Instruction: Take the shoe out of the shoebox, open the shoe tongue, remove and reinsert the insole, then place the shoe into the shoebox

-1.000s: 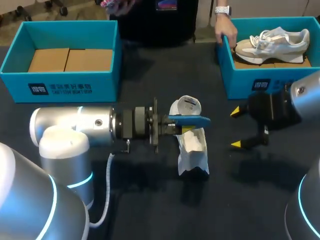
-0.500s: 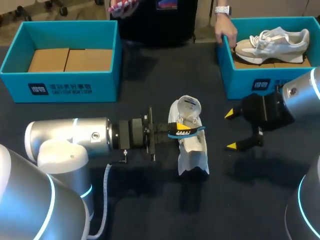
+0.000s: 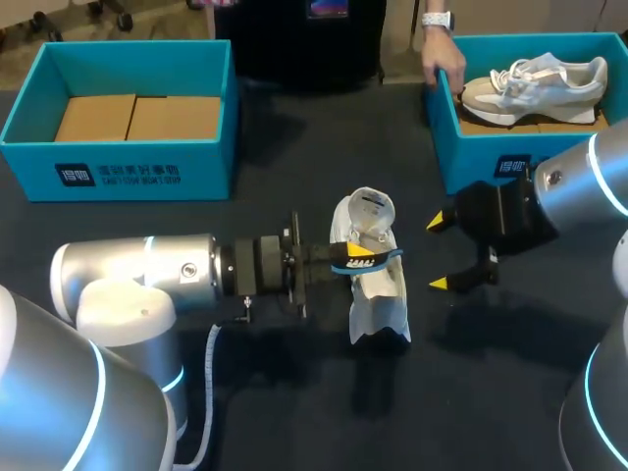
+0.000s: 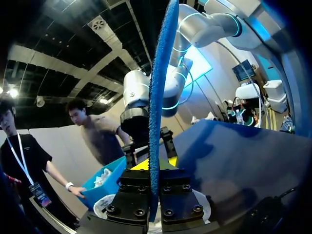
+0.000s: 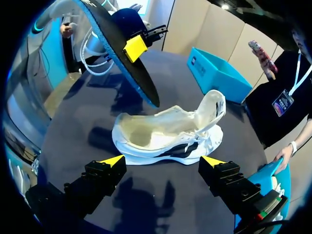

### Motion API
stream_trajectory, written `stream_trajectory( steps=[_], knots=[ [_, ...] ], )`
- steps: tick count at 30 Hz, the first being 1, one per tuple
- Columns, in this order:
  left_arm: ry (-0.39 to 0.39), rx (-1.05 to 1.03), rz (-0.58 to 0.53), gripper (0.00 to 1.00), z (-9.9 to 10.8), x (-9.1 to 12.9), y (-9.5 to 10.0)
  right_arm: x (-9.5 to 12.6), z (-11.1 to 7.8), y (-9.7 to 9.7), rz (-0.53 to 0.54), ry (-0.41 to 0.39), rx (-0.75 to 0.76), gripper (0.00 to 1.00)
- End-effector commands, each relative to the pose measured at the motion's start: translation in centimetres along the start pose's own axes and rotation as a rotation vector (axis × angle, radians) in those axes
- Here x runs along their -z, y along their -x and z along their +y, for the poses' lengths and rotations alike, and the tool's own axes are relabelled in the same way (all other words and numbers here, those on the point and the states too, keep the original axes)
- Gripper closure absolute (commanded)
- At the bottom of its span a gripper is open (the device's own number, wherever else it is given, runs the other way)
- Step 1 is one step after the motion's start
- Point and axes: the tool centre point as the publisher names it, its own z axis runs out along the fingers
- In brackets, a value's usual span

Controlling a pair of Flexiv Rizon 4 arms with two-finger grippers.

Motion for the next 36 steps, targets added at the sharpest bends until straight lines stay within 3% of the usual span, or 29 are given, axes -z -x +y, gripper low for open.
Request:
stream_trajectory(
  steps=[1, 36],
  knots=[
    [0.008, 0.000, 0.007, 1.00, 0.3, -0.6, 0.0, -0.1, 0.0, -0.1, -0.003, 0.001, 0.001, 0.00],
    [0.054, 0.067, 0.086, 1.00, 4.1, -2.9, -1.3, -0.1, 0.0, -0.1, -0.003, 0.001, 0.001, 0.00]
  ],
)
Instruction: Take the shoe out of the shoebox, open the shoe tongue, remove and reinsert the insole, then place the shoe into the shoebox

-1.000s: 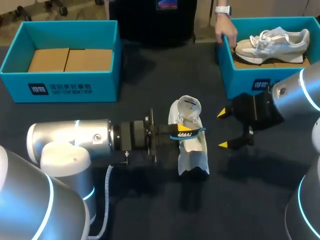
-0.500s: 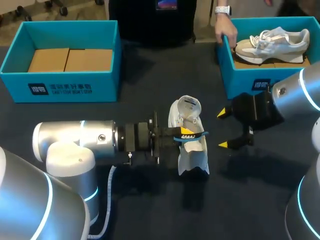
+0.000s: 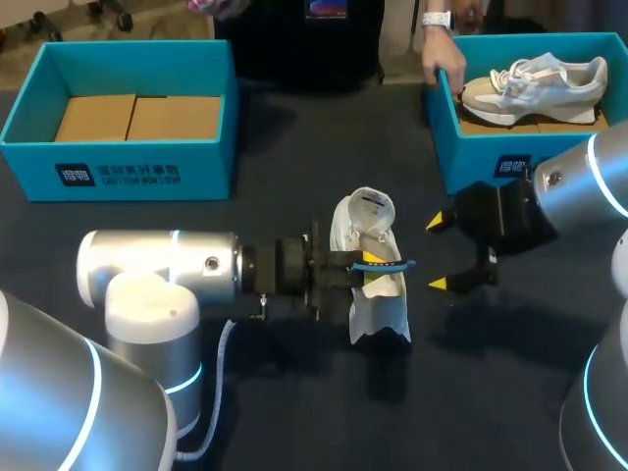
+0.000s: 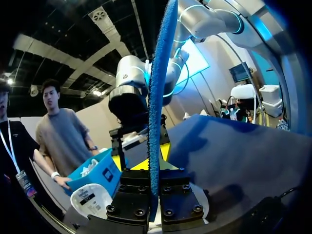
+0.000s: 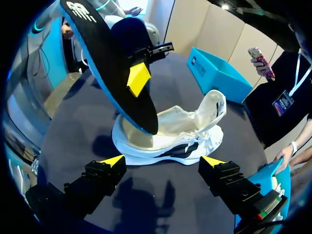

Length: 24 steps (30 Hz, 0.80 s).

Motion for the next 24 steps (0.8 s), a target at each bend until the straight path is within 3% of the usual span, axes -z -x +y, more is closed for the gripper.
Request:
stream_trajectory(
  steps=[1, 24],
  knots=[
    [0.011, 0.007, 0.009, 1.00, 0.8, -0.9, 0.1, 0.0, 0.0, -0.1, -0.003, 0.000, 0.001, 0.00],
    [0.067, -0.028, 0.045, 1.00, 4.4, -1.8, 0.4, 0.0, 0.0, -0.1, -0.003, 0.000, 0.001, 0.00]
  ],
)
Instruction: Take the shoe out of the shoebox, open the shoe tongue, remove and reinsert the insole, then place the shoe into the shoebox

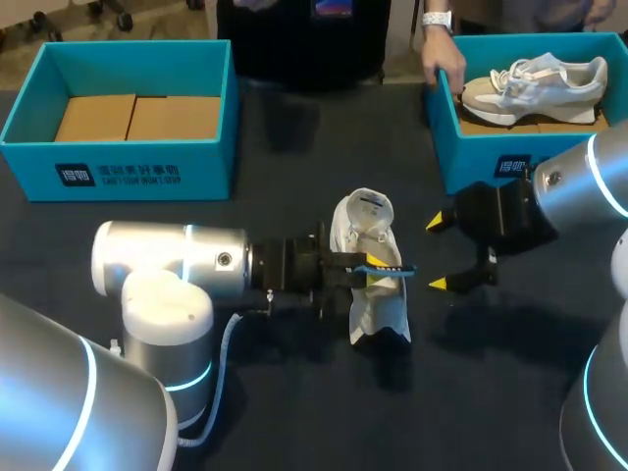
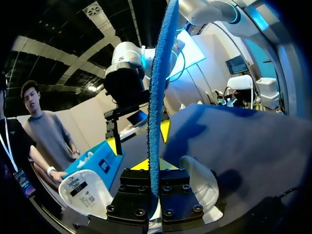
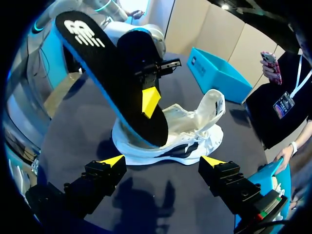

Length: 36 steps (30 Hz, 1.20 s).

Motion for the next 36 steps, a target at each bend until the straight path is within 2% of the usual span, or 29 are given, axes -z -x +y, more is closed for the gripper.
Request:
stream_trajectory(
  steps=[1, 16, 23, 36],
  knots=[
    [0.005, 0.000, 0.007, 1.00, 0.6, -0.9, 0.2, 0.0, 0.0, -0.1, -0.003, 0.000, 0.001, 0.00],
    [0.054, -0.010, 0.002, 1.00, 3.1, -1.0, 0.5, 0.0, 0.0, -0.1, -0.003, 0.000, 0.001, 0.00],
    [0.059, -0.025, 0.012, 1.00, 3.4, -0.9, 0.9, 0.0, 0.0, -0.1, -0.003, 0.000, 0.001, 0.00],
    [0.077, -0.015, 0.029, 1.00, 4.4, -0.8, -0.2, 0.0, 0.0, -0.1, -0.003, 0.000, 0.001, 0.00]
  ],
)
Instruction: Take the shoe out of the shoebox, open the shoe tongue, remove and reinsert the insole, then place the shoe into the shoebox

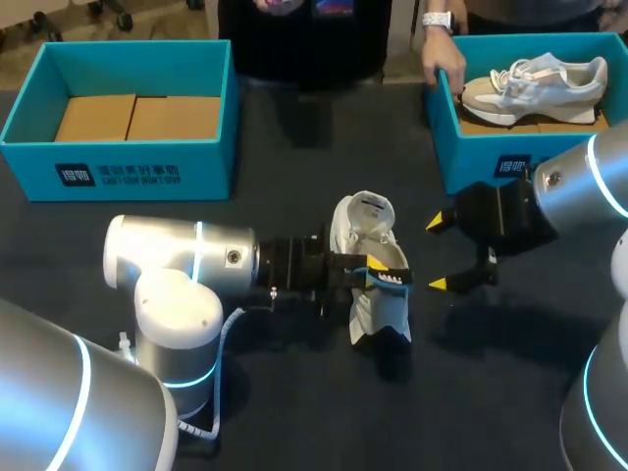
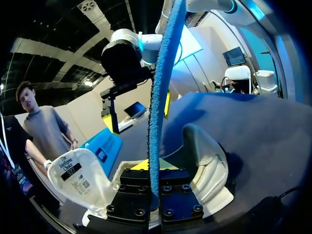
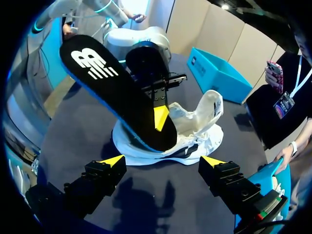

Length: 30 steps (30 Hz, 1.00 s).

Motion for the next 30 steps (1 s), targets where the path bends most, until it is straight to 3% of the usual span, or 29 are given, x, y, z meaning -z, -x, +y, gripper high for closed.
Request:
stream_trajectory(
  steps=[1, 7, 8, 9, 12, 30],
  knots=[
    [0.010, 0.006, 0.006, 1.00, 0.6, -0.2, -0.4, 0.0, 0.0, -0.1, -0.002, 0.000, 0.001, 0.00],
    [-0.003, 0.006, -0.001, 1.00, -0.2, -0.3, -0.4, 0.0, 0.0, -0.1, -0.002, 0.000, 0.001, 0.00],
    [-0.007, 0.003, -0.003, 0.93, -0.4, -0.3, -0.3, 0.0, 0.0, -0.1, -0.002, 0.000, 0.001, 0.00],
    [-0.007, 0.006, -0.003, 0.77, -0.4, -0.2, -0.3, 0.0, 0.0, -0.1, -0.002, 0.000, 0.001, 0.00],
    [-0.009, 0.009, -0.002, 0.60, -0.9, -0.1, -0.1, 0.0, 0.0, -0.1, -0.002, 0.000, 0.001, 0.00],
    [-0.015, -0.007, 0.018, 0.61, -3.9, 1.0, 0.4, 0.0, 0.0, -0.1, -0.002, 0.000, 0.001, 0.00]
  ],
)
